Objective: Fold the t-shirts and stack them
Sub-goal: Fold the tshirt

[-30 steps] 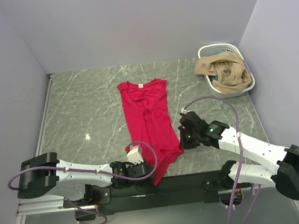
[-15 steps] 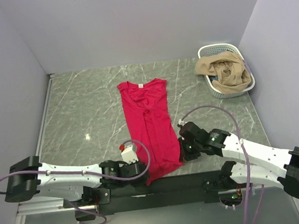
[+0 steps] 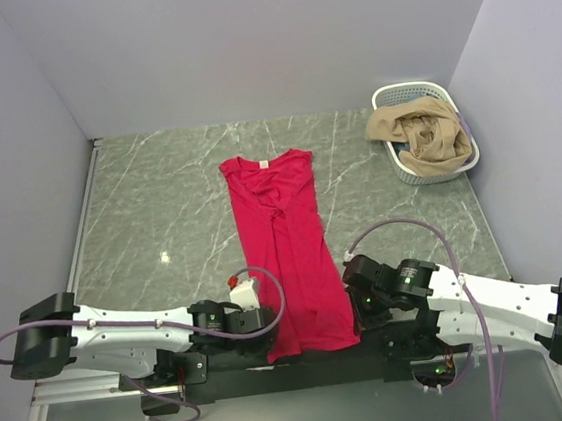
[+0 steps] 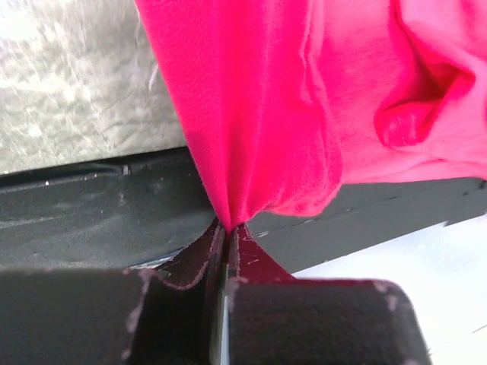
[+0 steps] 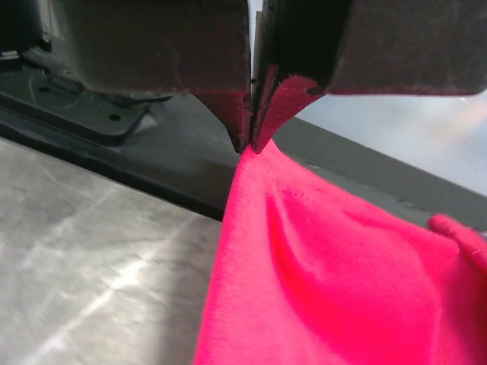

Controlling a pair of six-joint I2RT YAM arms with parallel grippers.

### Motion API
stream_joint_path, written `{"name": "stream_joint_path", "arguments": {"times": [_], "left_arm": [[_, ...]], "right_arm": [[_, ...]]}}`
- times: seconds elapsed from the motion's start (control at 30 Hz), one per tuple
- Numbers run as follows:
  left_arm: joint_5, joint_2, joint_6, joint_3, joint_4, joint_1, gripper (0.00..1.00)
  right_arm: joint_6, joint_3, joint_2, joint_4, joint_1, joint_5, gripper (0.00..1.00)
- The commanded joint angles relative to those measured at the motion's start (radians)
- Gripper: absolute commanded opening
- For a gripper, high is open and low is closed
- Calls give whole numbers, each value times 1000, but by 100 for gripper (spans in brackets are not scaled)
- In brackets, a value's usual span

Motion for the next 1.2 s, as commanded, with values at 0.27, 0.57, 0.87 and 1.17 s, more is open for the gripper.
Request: {"name": "stream_joint_path", "arguments": {"times": [0.27, 0.57, 0.87, 1.17], "left_arm": [[107, -32, 38, 10, -35, 25, 18], [92, -7, 56, 37, -67, 25, 41], [-11, 1, 42, 129, -170, 26, 50], [-74, -97, -27, 128, -212, 26, 51]], "right_arm": [[81, -34, 17, 42, 59, -21, 0], [110, 216, -23, -183, 75, 266, 52], [79, 276, 202, -41, 150, 310, 49], [136, 406, 483, -16, 291, 407, 49]]}}
